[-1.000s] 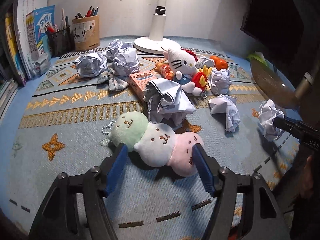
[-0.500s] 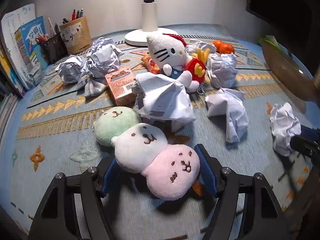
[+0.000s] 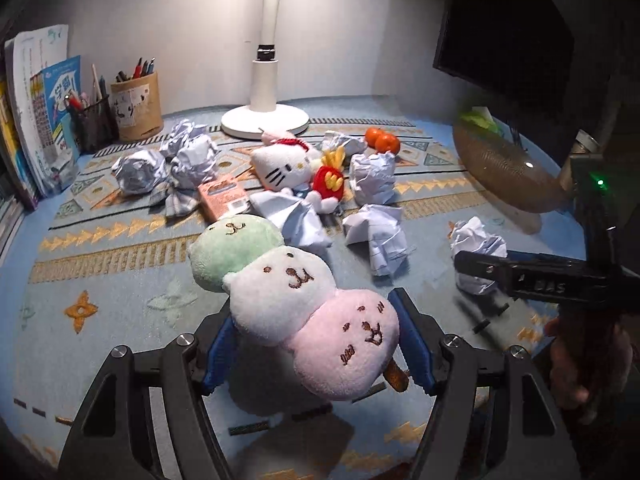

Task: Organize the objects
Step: 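Drop the plush and paper ball into the glass bowl with both tools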

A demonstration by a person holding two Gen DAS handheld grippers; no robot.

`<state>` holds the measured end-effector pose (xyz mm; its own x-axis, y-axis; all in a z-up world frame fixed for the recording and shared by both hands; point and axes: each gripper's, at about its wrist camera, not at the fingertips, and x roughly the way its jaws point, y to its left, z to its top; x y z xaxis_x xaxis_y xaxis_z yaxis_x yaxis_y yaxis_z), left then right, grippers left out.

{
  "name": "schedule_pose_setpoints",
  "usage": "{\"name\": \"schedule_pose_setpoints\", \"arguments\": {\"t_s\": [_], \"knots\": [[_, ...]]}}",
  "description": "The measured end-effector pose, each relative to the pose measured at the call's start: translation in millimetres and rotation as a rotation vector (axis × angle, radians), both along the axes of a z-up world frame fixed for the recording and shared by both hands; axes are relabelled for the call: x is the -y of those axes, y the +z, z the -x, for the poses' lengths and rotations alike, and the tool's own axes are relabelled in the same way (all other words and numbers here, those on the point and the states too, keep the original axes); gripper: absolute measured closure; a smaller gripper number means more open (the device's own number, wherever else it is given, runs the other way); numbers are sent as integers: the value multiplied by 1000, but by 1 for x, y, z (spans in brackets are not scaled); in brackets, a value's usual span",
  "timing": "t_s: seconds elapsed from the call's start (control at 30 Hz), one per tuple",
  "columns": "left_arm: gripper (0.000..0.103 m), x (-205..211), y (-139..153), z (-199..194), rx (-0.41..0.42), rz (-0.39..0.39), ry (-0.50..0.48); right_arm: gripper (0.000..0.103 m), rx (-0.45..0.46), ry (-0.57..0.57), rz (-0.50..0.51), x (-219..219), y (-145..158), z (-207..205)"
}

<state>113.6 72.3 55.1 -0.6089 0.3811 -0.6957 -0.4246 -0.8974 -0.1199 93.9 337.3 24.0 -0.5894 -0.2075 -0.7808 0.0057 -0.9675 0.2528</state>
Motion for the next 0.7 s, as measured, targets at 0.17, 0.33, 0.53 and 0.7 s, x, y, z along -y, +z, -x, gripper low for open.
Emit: {"name": "schedule_pose_setpoints", "arguments": {"t_s": [0.17, 0.33, 0.53, 0.7], "knots": [[35, -36, 20, 13, -6, -28, -73, 57, -46, -2, 17, -13, 12, -8], [35, -96, 56, 24, -64, -71, -170, 57, -213, -80, 1, -62, 75, -32], [35, -183, 88, 44, -126, -123, -264, 57, -374, -256, -89, -133, 144, -45], [35, -242, 85, 73, -106, -148, -341, 57, -347, -386, -92, -181, 149, -33]]}}
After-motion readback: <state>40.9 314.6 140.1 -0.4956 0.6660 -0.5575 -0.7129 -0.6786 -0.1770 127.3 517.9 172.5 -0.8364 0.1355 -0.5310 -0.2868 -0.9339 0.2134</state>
